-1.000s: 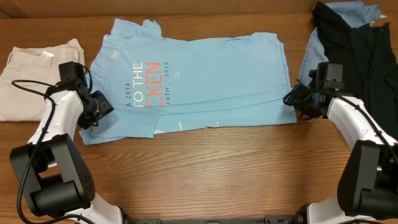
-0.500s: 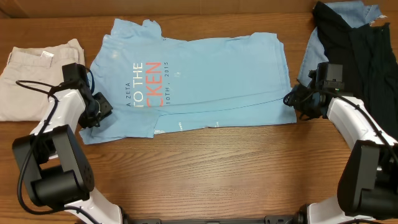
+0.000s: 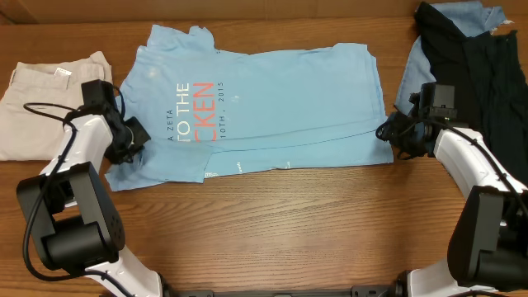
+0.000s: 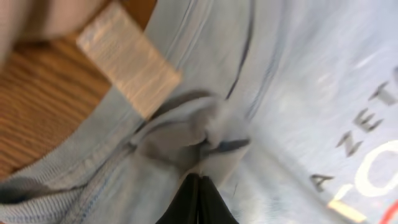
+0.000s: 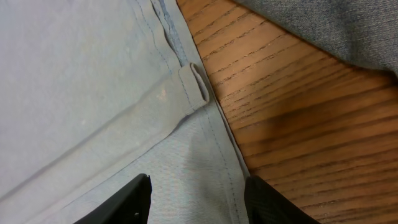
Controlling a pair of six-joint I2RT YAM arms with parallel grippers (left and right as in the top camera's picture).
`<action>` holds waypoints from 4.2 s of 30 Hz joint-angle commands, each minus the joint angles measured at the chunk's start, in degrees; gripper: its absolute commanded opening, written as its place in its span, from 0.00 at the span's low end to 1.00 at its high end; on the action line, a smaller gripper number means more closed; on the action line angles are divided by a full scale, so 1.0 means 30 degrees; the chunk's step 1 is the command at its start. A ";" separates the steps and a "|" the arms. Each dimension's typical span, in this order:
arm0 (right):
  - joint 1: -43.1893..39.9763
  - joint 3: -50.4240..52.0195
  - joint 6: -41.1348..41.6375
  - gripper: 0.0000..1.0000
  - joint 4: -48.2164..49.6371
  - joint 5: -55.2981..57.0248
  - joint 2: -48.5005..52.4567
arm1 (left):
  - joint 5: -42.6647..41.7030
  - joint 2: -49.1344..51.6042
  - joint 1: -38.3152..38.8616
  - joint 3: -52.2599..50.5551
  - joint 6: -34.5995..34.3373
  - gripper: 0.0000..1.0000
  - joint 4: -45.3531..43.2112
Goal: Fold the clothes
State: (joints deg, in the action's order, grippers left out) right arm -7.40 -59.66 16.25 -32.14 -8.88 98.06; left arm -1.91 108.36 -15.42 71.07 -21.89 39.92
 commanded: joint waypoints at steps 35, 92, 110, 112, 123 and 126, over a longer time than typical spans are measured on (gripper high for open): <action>0.0109 -0.0022 -0.0066 0.52 0.0029 0.0437 0.0036 | -0.1457 0.0168 -0.0590 0.2004 0.0889 0.61 0.0736; 0.0109 -0.0022 -0.0058 0.52 -0.0270 0.0437 0.0036 | -0.1545 0.2579 0.0342 0.4080 0.3045 0.24 0.2871; 0.0087 -0.0022 -0.0058 0.52 -0.0393 0.0845 0.0036 | 0.1617 0.2572 0.9092 0.4087 0.7380 0.37 0.6339; 0.0087 -0.0022 -0.0058 0.52 -0.0379 0.0940 0.0036 | 0.2135 0.2572 0.9551 0.4087 0.7366 0.38 0.6484; 0.0087 -0.0022 -0.0058 0.52 -0.0393 0.0940 0.0036 | 0.4131 0.2608 0.9887 0.3679 0.6717 0.38 0.6834; 0.0087 -0.0022 -0.0058 0.52 -0.0386 0.0933 0.0036 | 0.3803 0.2608 0.9916 0.3446 0.6732 0.38 0.6834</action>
State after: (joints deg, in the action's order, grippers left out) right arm -7.40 -59.66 16.25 -33.54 -6.94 98.06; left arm 8.69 115.63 14.17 82.54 -1.32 60.27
